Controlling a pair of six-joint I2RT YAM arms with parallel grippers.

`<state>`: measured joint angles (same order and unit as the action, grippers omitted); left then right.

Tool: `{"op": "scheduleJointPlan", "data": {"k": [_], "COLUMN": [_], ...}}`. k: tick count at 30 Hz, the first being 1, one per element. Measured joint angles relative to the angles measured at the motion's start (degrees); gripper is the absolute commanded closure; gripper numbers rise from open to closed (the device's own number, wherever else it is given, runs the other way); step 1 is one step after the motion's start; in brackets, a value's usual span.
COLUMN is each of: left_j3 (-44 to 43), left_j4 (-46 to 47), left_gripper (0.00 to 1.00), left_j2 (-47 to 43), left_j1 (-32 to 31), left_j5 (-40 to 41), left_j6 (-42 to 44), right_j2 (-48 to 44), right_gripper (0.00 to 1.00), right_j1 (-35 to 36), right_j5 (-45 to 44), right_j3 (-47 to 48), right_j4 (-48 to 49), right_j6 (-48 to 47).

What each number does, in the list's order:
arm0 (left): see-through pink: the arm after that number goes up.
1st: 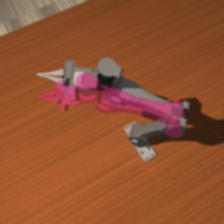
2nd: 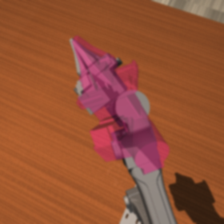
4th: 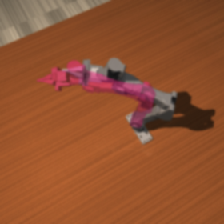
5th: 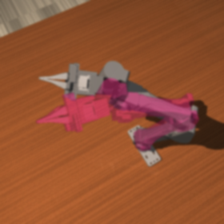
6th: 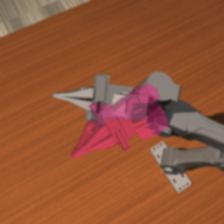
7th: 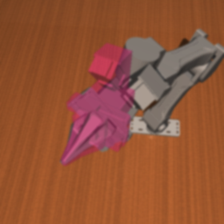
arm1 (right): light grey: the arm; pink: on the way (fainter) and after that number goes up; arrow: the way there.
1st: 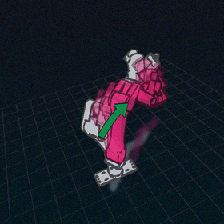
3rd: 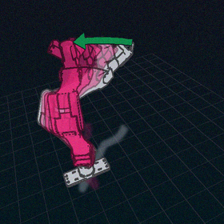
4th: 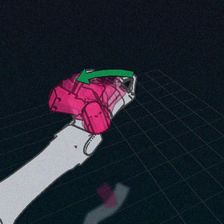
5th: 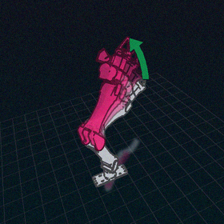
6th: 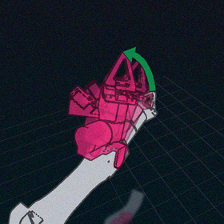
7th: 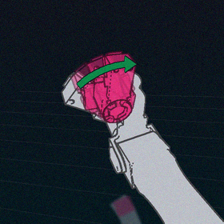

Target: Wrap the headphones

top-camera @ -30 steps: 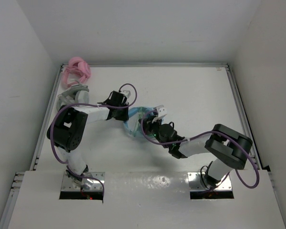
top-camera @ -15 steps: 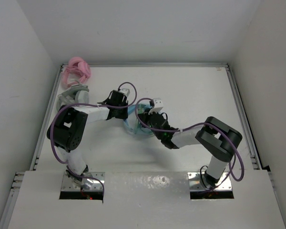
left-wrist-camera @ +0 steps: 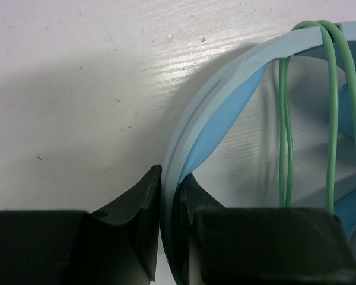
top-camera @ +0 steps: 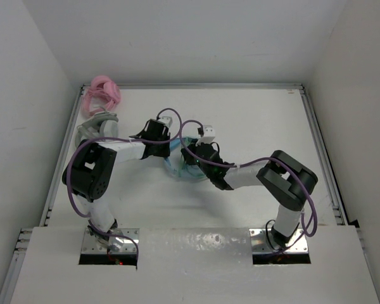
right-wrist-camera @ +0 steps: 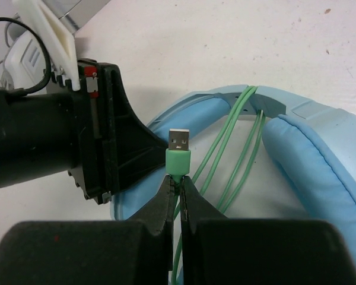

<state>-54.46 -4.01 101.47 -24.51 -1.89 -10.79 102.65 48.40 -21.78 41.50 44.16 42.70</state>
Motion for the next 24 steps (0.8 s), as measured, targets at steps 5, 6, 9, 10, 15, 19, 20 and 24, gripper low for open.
{"op": "scheduleJointPlan", "data": {"k": [5,6,9,10,15,19,20,24], "left_j3": [0.0,0.0,0.0,0.0,0.0,0.0,0.0,0.1], "left_j4": [0.0,0.0,0.0,0.0,0.0,0.0,-0.1,-0.1], "left_gripper": [1.0,1.0,1.0,1.0,1.0,1.0,1.0,1.0], "left_j2": [0.0,0.0,0.0,0.0,-0.7,-2.0,-2.4,-3.5], "left_j1": [0.0,0.0,0.0,0.0,-0.2,-0.3,-0.3,-0.6], "left_j5": [0.2,0.2,0.2,0.2,0.5,1.4,1.7,3.0], "left_j6": [0.0,0.0,0.0,0.0,0.0,0.0,0.0,0.2], "right_j2": [0.4,0.4,0.4,0.4,-0.1,0.5,1.0,2.3], "right_gripper": [1.0,1.0,1.0,1.0,1.0,1.0,1.0,1.0], "right_j1": [-0.5,-0.5,-0.7,-0.7,-1.0,-1.0,-1.0,-1.1], "right_j5": [0.5,0.6,0.9,0.8,0.2,-0.2,-0.2,-0.7], "right_j3": [0.9,1.0,1.7,1.9,2.4,8.2,9.8,14.5], "right_j4": [-1.5,-1.7,-3.5,-4.1,-6.7,-18.2,-21.0,-29.5], "right_j6": [0.9,1.1,1.5,1.7,3.3,2.7,2.5,2.6]}}
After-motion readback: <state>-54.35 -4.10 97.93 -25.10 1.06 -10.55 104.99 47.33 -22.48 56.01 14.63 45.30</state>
